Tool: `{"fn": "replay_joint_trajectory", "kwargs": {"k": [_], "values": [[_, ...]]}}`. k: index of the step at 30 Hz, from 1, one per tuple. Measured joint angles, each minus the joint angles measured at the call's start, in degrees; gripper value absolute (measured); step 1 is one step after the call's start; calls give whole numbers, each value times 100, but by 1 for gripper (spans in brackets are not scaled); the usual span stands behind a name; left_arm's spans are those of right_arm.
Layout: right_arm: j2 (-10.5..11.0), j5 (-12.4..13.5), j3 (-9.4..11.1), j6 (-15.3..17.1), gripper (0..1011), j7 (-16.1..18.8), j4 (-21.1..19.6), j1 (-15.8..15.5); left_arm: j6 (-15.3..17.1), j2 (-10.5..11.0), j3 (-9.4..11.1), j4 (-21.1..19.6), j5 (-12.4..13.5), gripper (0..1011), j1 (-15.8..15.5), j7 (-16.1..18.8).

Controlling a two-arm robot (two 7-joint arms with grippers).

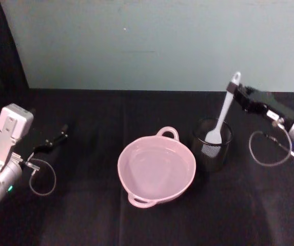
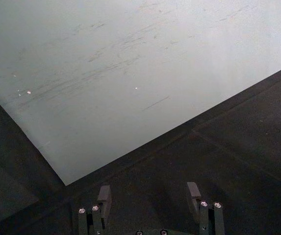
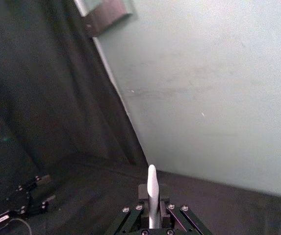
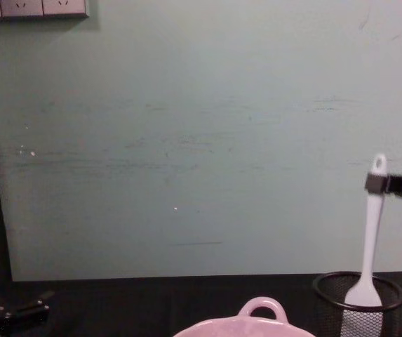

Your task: Use the one hand to pick up the spoon and stir the clear water in the bowl.

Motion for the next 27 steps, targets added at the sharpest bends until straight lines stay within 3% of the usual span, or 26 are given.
{"fn": "replay_joint_trajectory", "kwargs": {"k": [6, 15, 27], "values": [[254, -201, 48, 275, 123, -56, -607, 152, 0, 0, 0, 0, 0, 1005, 0, 0], [488, -253, 115, 610, 123, -107, -1181, 371, 0, 0, 0, 0, 0, 1005, 0, 0], [477, -253, 118, 606, 124, -109, -1146, 362, 0, 0, 0, 0, 0, 1005, 0, 0]]}}
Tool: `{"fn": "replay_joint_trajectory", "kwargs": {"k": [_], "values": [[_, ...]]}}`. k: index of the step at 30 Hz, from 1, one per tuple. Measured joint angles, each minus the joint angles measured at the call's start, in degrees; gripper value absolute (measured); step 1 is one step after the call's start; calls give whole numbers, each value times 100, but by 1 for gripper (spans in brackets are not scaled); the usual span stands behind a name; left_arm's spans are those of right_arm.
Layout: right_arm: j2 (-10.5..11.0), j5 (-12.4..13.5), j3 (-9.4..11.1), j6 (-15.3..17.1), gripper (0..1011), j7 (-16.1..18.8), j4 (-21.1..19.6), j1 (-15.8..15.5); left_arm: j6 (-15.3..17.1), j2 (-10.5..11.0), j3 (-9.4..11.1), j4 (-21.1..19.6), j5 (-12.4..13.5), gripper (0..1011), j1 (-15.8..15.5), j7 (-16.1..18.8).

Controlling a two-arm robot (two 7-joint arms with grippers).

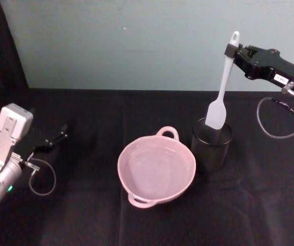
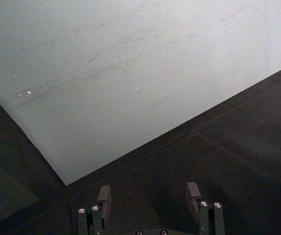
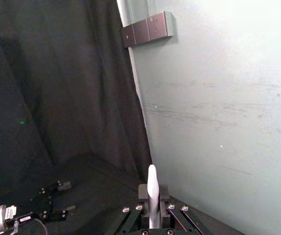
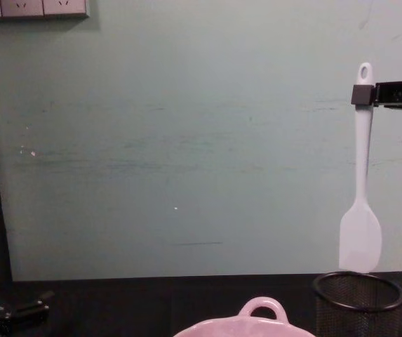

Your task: Use the one hand to pick up the spoon and stir the clear water in the bowl.

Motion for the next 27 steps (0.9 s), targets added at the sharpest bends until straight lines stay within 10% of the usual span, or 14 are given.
{"fn": "replay_joint_trajectory", "kwargs": {"k": [15, 27], "values": [[-5, 1, -32, -15, 123, 23, -20, -4, 0, 0, 0, 0, 0, 1005, 0, 0], [-544, -549, -799, -292, 124, 489, 228, 395, 0, 0, 0, 0, 0, 1005, 0, 0]]}}
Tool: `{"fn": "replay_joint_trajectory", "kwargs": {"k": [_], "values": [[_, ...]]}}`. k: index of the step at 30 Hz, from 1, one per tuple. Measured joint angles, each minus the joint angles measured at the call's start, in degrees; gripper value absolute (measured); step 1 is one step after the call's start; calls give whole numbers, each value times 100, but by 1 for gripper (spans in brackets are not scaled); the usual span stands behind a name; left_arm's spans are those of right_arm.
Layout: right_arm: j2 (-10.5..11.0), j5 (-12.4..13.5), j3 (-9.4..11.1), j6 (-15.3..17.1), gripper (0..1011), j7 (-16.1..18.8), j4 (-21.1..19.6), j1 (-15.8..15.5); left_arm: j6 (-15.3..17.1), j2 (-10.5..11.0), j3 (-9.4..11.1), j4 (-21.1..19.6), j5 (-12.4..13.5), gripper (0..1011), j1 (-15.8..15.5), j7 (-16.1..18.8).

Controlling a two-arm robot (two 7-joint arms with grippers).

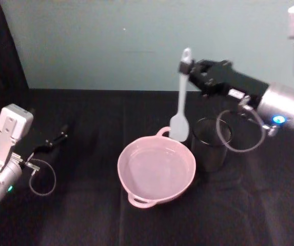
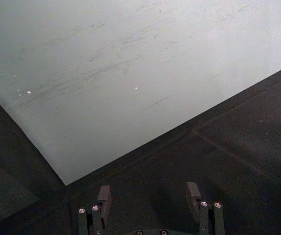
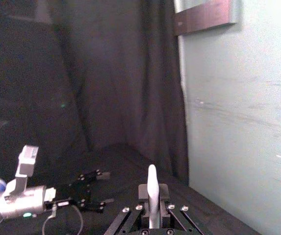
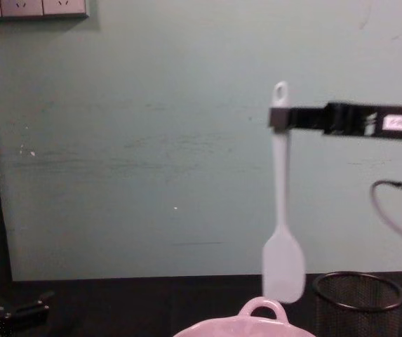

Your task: Use the one hand to pick up the spoon and stir the clear water in the bowl.

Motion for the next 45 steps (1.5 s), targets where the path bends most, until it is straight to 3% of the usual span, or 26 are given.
{"fn": "replay_joint_trajectory", "kwargs": {"k": [4, 14, 26, 34, 42, 45], "values": [[-280, -324, -238, -408, 123, 226, 328, 67, 0, 0, 0, 0, 0, 1005, 0, 0], [-668, -589, -402, -1032, 123, 681, 907, -84, 0, 0, 0, 0, 0, 1005, 0, 0], [-780, -828, -508, -941, 123, 810, 1054, -199, 0, 0, 0, 0, 0, 1005, 0, 0], [-941, -900, -598, -870, 123, 931, 1200, -106, 0, 0, 0, 0, 0, 1005, 0, 0], [-1256, -941, -563, -994, 123, 988, 1827, 195, 0, 0, 0, 0, 0, 1005, 0, 0], [-1280, -982, -522, -1025, 123, 965, 1957, 258, 0, 0, 0, 0, 0, 1005, 0, 0]]}}
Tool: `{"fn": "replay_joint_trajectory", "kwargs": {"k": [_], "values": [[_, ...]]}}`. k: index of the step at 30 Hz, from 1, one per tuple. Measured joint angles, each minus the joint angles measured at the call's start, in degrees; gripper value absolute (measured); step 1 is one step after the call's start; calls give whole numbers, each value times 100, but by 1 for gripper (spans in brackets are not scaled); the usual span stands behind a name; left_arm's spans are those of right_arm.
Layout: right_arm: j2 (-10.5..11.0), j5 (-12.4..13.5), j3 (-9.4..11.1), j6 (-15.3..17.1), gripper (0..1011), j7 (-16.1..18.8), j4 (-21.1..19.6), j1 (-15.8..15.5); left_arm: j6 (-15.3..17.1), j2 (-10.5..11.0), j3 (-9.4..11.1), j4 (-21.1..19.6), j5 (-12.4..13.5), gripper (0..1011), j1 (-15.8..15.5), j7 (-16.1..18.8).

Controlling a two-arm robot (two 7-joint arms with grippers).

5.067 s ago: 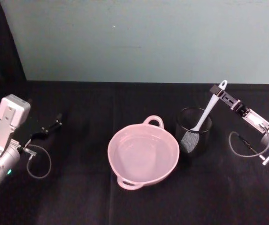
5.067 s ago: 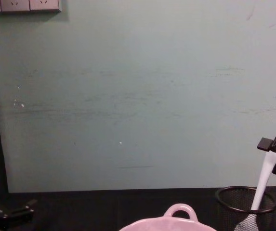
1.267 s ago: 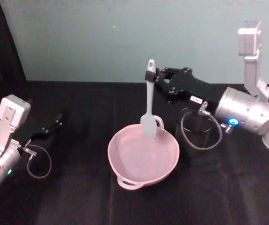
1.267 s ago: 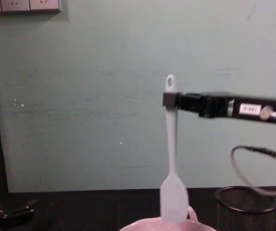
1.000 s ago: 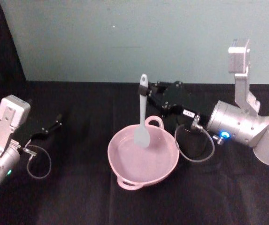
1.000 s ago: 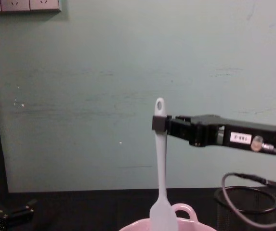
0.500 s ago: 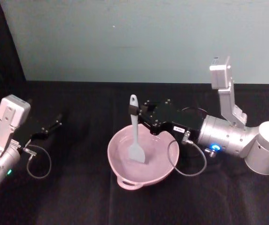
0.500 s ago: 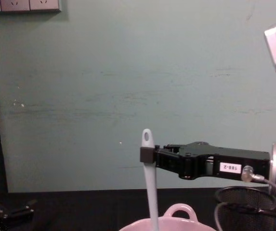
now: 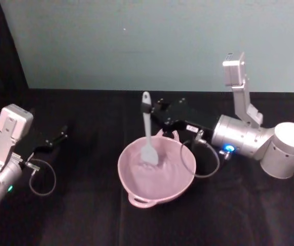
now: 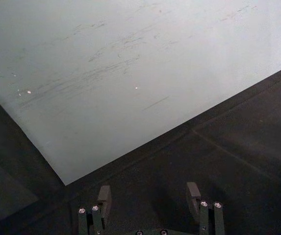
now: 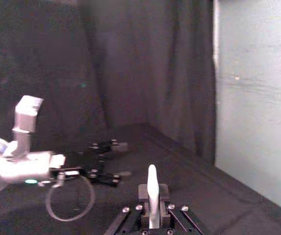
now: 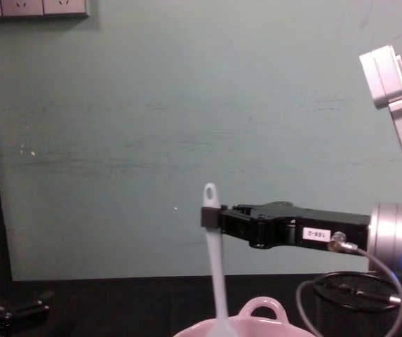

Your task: Use the one hand to pick up the spoon and stir the clear water in the bowl.

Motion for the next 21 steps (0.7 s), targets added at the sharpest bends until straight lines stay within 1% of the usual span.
{"fn": "replay_joint_trajectory", "kwargs": {"k": [4, 10, 13, 16, 17, 19, 21], "values": [[64, -75, 128, -23, 123, -124, 75, 22, 0, 0, 0, 0, 0, 1005, 0, 0], [245, -103, 303, -17, 123, -235, -102, -114, 0, 0, 0, 0, 0, 1005, 0, 0], [369, -117, 370, 35, 123, -292, -305, -237, 0, 0, 0, 0, 0, 1005, 0, 0], [521, -148, 411, 142, 123, -364, -615, -410, 0, 0, 0, 0, 0, 1005, 0, 0], [521, -148, 411, 142, 124, -364, -615, -410, 0, 0, 0, 0, 0, 1005, 0, 0], [600, -190, 382, 241, 123, -388, -870, -527, 0, 0, 0, 0, 0, 1005, 0, 0], [617, -206, 343, 290, 123, -385, -975, -572, 0, 0, 0, 0, 0, 1005, 0, 0]]}}
